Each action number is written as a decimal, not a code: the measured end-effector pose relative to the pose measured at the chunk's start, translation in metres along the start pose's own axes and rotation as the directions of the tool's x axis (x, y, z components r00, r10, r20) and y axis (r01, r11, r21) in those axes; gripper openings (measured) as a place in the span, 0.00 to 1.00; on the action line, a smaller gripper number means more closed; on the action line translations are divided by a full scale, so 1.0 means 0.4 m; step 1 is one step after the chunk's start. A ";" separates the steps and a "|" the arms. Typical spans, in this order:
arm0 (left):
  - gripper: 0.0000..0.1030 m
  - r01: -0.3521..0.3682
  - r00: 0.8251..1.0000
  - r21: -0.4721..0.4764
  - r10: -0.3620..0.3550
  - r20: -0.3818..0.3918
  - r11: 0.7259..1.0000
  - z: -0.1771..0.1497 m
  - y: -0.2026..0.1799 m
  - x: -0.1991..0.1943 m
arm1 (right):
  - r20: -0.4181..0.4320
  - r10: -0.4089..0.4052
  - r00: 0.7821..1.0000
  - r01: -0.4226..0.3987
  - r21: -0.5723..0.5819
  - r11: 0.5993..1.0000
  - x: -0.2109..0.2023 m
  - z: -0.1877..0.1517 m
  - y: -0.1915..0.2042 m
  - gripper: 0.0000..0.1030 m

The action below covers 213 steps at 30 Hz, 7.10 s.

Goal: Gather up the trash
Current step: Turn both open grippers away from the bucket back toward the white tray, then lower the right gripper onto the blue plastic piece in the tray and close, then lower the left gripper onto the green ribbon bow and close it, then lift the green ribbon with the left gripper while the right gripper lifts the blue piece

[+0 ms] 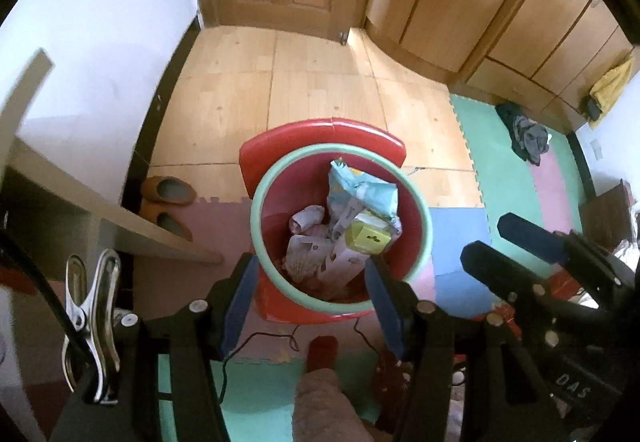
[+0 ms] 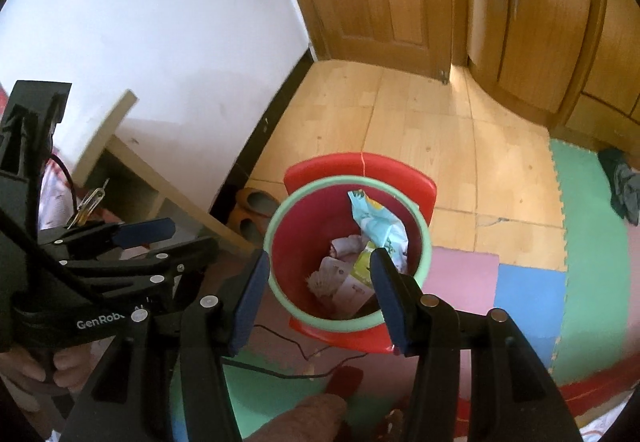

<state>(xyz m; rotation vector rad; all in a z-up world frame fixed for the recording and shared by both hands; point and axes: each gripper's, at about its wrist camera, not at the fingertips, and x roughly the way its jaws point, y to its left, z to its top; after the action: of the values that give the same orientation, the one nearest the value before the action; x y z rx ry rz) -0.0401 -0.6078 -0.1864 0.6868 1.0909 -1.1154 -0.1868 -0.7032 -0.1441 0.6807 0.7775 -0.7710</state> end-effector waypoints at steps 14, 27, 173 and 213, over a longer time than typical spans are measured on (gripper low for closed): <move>0.57 0.015 0.992 -0.096 -0.003 0.125 0.995 -0.084 -0.019 -0.291 | 0.096 0.097 0.991 -0.089 -0.080 0.993 -0.237 -0.015 0.106 0.53; 0.57 -0.012 0.970 -0.258 0.074 0.233 0.966 -0.234 0.077 -0.556 | 0.116 0.262 0.958 -0.234 -0.213 0.949 -0.393 -0.034 0.301 0.53; 0.57 -0.231 0.925 -0.851 0.377 -0.042 0.471 -1.193 1.113 -0.760 | -0.592 0.276 0.757 -0.653 -0.705 0.277 -0.242 -0.561 1.464 0.16; 0.41 -0.295 0.911 -0.745 0.410 -0.032 0.598 -1.062 1.046 -0.685 | -0.510 0.359 0.782 -0.623 -0.644 0.443 -0.295 -0.501 1.395 0.16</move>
<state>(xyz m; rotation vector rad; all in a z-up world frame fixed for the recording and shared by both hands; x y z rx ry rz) 0.1971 -0.0006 -0.1115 0.1392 1.0994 -0.2889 0.1350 -0.2070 -0.0184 0.1589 1.0249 0.2963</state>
